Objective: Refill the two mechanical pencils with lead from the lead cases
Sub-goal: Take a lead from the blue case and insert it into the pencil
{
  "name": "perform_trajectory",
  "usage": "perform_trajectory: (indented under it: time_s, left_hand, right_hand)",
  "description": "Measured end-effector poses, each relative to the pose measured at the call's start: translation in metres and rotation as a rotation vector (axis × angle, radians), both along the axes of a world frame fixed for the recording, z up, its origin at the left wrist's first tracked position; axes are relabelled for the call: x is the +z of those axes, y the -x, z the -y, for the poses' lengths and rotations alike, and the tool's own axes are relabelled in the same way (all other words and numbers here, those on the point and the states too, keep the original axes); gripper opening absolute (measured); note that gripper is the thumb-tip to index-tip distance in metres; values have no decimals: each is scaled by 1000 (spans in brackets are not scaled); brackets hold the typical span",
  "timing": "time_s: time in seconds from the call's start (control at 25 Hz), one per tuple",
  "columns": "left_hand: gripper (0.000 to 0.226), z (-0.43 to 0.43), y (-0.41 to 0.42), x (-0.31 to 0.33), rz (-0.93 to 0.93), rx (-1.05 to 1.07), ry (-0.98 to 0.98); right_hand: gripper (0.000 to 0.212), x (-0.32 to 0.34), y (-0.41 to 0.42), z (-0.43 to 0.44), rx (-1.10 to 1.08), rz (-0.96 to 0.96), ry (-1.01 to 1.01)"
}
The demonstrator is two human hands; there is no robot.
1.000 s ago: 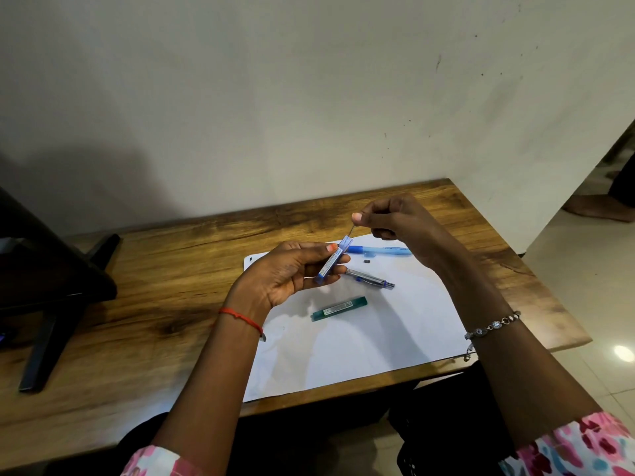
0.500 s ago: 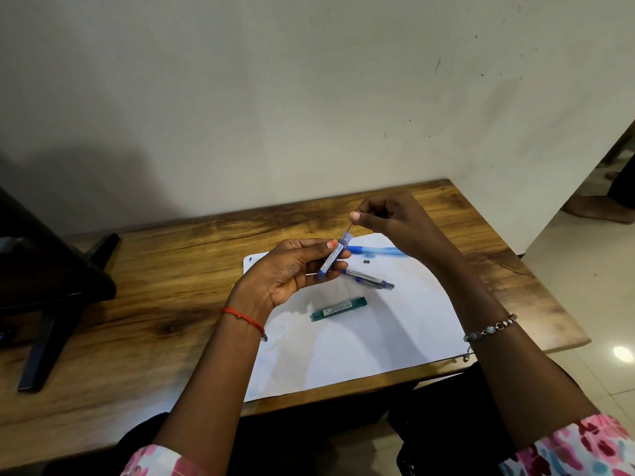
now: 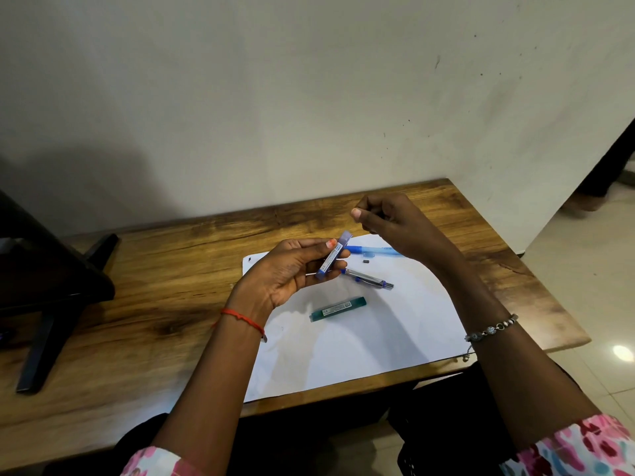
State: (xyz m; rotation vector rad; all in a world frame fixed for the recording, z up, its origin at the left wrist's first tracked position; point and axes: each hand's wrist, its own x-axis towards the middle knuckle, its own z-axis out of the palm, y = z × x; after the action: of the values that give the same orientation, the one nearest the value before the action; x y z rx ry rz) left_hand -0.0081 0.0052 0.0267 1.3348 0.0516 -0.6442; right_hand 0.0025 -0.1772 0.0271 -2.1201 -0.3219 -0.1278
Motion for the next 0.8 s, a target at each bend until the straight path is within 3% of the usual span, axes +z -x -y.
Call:
perform_trajectory:
  time_s: [0.24,0.4,0.6,0.8]
  left_hand:
    - [15,-1,-1,0,-8,15,-7]
    - [15,-4,-3,0,1,12,-41]
    - [14,-4,-3,1,13,-15,-106]
    - [13,-4,-1,3,5,-31,-134]
  right_hand:
    - [21,5,4,3,32,-108,-24]
    - [11,3,5,5,95,-329,-166]
    - [20,-3,5,6,107,-620,-347]
    - [10,-5,5,3,74,-801,-449]
